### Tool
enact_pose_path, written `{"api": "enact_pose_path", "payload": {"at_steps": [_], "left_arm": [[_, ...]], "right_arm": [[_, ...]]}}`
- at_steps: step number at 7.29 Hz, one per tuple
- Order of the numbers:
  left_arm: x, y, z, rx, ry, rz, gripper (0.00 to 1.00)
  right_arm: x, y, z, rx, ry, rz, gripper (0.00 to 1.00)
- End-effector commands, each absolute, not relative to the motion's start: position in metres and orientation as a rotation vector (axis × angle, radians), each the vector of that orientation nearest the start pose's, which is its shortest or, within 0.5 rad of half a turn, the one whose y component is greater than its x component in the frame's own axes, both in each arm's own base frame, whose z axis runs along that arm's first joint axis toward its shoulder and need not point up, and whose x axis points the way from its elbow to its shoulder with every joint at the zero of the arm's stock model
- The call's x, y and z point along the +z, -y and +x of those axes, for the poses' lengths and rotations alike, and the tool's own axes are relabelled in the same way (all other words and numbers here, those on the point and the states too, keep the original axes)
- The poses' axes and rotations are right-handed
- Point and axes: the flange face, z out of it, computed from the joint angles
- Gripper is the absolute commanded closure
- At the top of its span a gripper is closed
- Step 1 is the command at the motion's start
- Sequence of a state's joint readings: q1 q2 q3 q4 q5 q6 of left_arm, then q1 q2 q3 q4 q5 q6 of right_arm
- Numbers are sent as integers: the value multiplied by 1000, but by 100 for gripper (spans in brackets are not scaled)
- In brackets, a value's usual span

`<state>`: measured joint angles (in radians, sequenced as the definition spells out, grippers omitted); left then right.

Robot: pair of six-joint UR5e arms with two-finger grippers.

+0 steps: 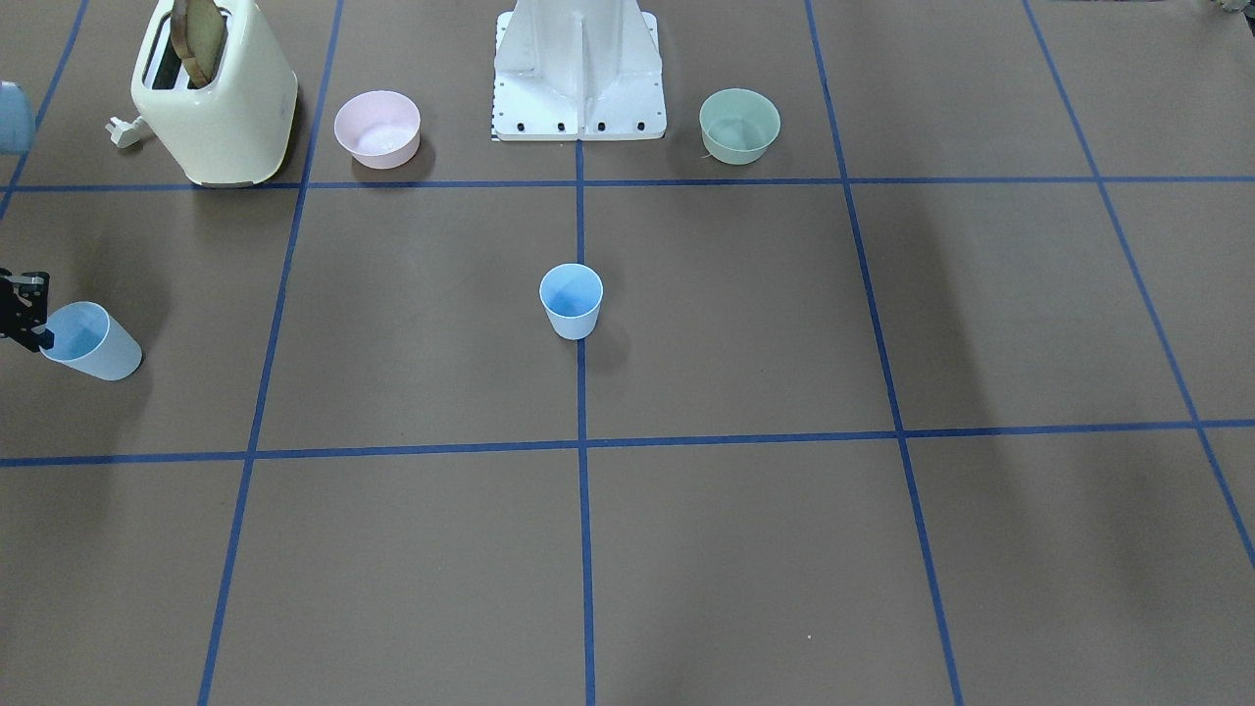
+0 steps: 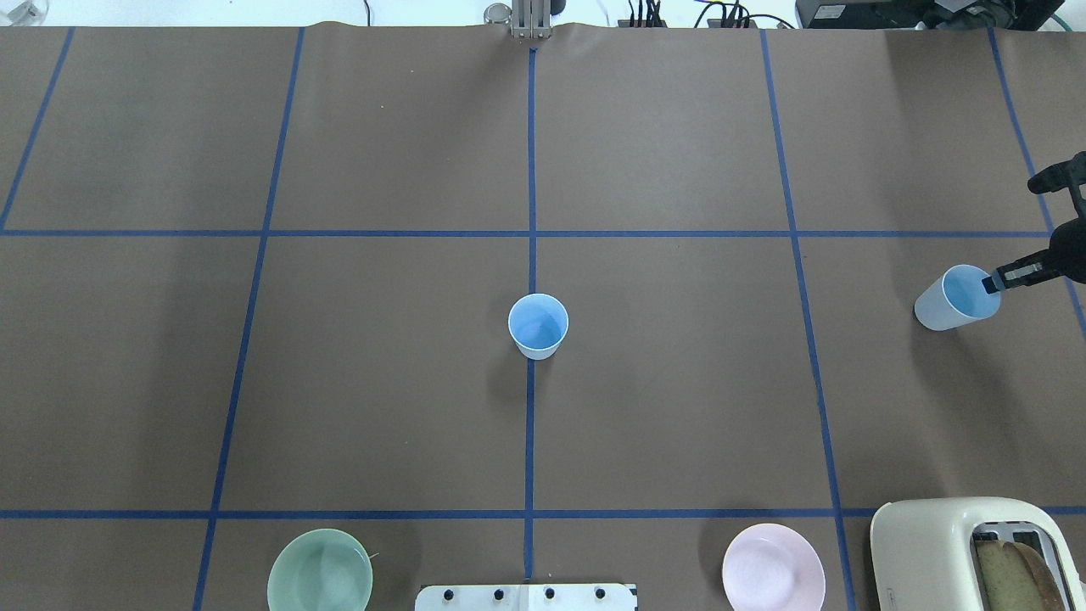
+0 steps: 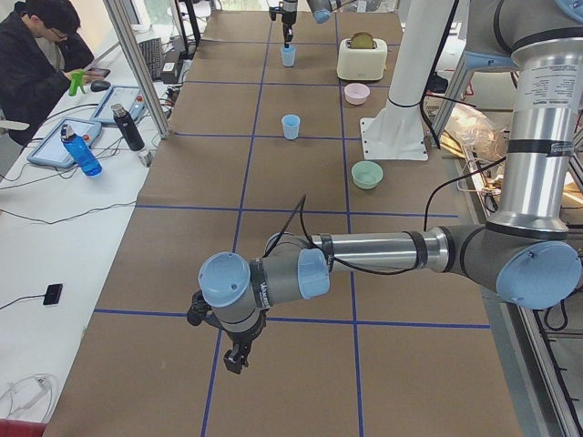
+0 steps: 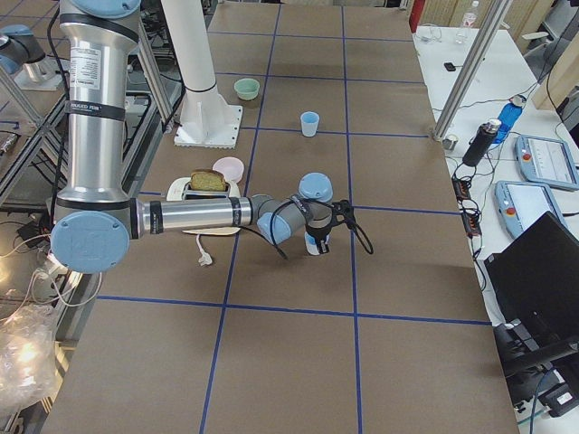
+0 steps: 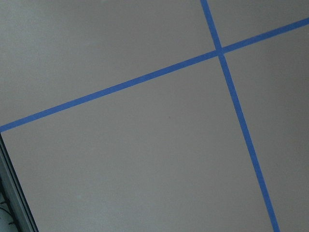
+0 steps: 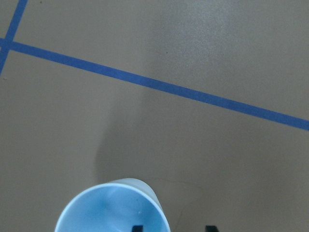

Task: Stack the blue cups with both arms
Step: 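Lower the right gripper and grasp the second light blue cup, then lift the cup with the right gripper and carry it over the centered cup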

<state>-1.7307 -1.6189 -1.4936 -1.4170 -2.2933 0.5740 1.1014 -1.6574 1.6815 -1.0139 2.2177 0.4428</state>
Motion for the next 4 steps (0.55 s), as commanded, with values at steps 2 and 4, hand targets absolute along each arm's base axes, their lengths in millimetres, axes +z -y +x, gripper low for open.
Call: {"api": "enact_pose_path", "payload": {"at_steps": [2,4], "left_arm": [[686,480,-147,326,-736,103,1],[684,466,-145,310,-737,99,1]], "right_arm": [[537,481,-152,-202,916,262,100],[454,513,-162,-110,1046,269,100]]}}
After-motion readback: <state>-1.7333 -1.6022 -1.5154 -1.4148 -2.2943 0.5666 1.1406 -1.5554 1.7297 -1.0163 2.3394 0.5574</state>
